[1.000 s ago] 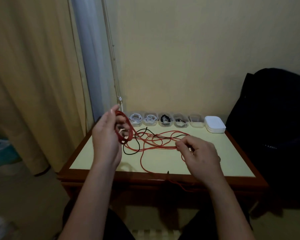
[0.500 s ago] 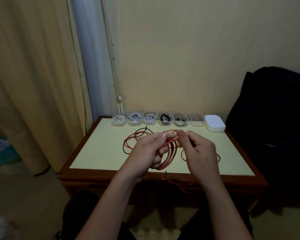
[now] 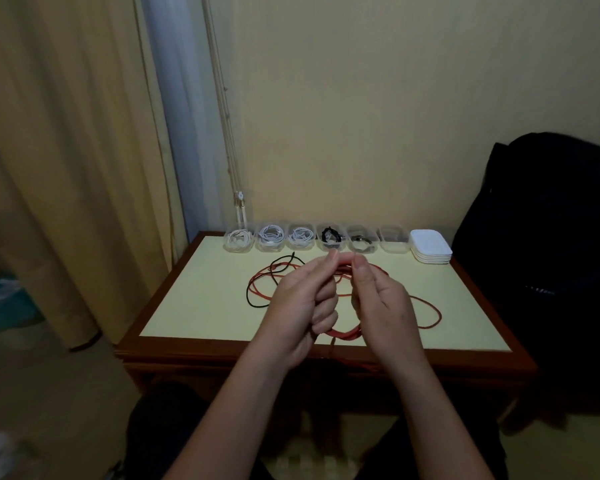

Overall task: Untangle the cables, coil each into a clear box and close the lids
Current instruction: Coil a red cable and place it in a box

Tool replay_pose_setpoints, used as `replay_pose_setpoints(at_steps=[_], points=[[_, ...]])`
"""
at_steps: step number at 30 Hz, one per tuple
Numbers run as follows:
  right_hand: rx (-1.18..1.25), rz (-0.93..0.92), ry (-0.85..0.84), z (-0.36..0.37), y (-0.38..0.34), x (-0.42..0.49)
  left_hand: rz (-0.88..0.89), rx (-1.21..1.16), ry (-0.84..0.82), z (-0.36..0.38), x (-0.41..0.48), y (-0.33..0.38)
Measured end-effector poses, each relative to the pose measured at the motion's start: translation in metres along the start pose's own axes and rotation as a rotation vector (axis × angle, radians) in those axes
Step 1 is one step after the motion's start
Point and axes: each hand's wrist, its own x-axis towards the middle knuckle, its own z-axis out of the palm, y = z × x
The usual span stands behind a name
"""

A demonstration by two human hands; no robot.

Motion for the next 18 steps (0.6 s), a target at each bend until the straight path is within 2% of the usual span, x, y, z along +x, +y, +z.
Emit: replay_pose_setpoints(at_steps=[3,7,15,18], points=[[-0.012,0.002,0.023,-0.002,0.0019,0.0017,0.039,0.093,0.001,0.0004,0.0007,-0.0019],[0.008,-0.003,0.022,-0.0024,-0.0008,0.0013,0.061,0.091,0.003,0.0025,0.0004,-0.0027],[0.092,0.006,-0.019,-0.0012,0.0018,0.0026,-0.053,-0.197,-0.005,0.0021,0.0,0.0012],[0.126,0.035,-0.024,-0.0012,0.0057,0.0044,-0.101,-0.229,-0.021,0.0027,-0.0001,0.0034]])
